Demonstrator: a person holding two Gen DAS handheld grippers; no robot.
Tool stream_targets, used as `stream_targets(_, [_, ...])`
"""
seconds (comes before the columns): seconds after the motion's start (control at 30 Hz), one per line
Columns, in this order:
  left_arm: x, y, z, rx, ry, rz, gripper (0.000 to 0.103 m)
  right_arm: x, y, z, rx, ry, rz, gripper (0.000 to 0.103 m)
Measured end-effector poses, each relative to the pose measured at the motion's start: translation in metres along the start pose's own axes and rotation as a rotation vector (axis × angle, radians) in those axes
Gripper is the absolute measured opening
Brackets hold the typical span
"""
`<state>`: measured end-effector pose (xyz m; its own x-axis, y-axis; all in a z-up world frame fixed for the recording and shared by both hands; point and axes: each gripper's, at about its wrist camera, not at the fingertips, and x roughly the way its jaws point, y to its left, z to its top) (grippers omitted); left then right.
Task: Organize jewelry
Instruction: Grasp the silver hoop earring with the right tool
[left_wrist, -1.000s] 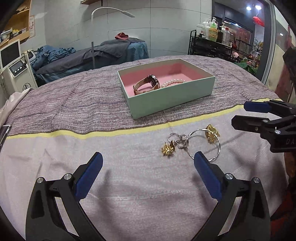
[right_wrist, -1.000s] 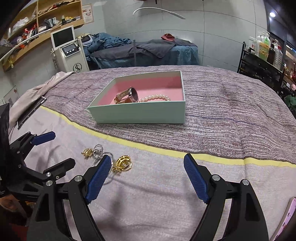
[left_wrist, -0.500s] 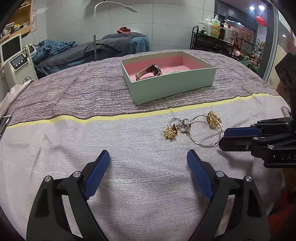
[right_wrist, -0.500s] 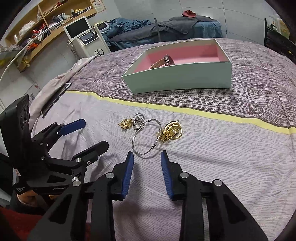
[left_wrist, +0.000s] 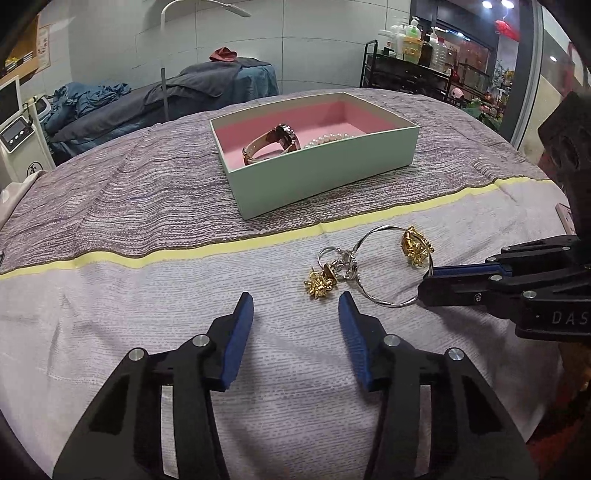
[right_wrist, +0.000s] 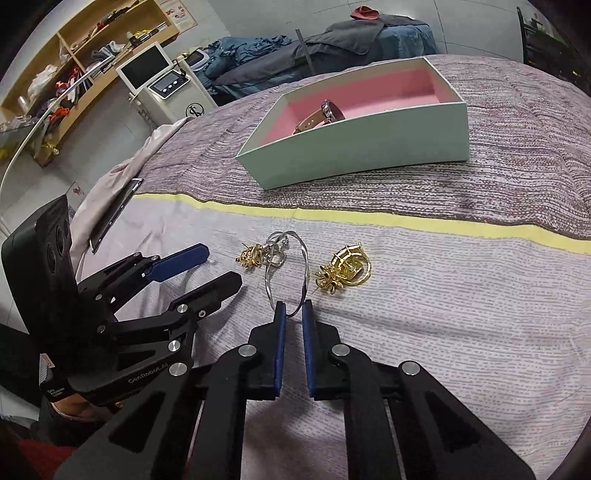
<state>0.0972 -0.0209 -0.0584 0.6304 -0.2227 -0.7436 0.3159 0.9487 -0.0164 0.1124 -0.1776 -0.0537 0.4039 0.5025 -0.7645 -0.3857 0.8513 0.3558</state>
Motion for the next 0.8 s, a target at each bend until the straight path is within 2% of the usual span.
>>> stream_targets(0.33, [0.015, -0.008, 0.011, 0.056, 0.019, -0.06, 0.02, -0.015, 0.002, 0.005, -0.075, -0.055, -0.08, 0.001])
stream_targets(0.57, [0.016, -0.011, 0.013, 0.063, 0.016, -0.075, 0.018, -0.012, -0.003, 0.005, -0.048, -0.03, -0.056, 0.002])
stream_targets(0.63, [0.015, -0.009, 0.012, 0.057, 0.015, -0.069, 0.018, -0.013, 0.003, 0.003, -0.085, -0.035, -0.071, 0.008])
stream_targets(0.7, [0.013, -0.007, 0.011, 0.047, 0.016, -0.063, 0.018, -0.011, 0.008, 0.0, -0.105, -0.031, -0.061, 0.022])
stream_targets(0.73, [0.012, -0.006, 0.01, 0.041, 0.017, -0.058, 0.018, -0.01, 0.009, 0.0, -0.106, -0.025, -0.054, 0.033])
stream_targets(0.8, [0.01, -0.002, 0.008, 0.034, 0.017, -0.043, 0.018, -0.006, 0.011, -0.002, -0.108, -0.01, -0.056, 0.035])
